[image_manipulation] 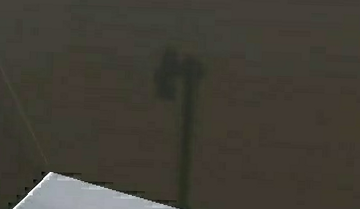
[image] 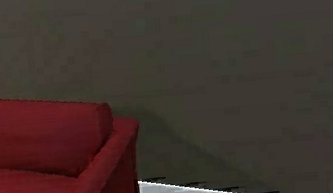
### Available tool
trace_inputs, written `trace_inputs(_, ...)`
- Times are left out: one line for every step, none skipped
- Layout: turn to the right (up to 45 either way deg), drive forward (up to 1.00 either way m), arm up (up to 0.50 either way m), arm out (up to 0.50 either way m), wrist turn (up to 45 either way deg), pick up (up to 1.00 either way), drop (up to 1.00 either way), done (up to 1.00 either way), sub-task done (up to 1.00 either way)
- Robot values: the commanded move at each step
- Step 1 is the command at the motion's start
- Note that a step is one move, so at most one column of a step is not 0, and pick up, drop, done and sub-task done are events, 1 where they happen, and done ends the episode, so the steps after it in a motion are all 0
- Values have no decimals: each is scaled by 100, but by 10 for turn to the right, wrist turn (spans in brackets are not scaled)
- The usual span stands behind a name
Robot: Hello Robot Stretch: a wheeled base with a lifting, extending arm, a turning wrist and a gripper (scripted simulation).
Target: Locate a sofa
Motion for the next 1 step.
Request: trace_inputs(-450, 0, 0, 0, 0, 0, 0, 0, 0)
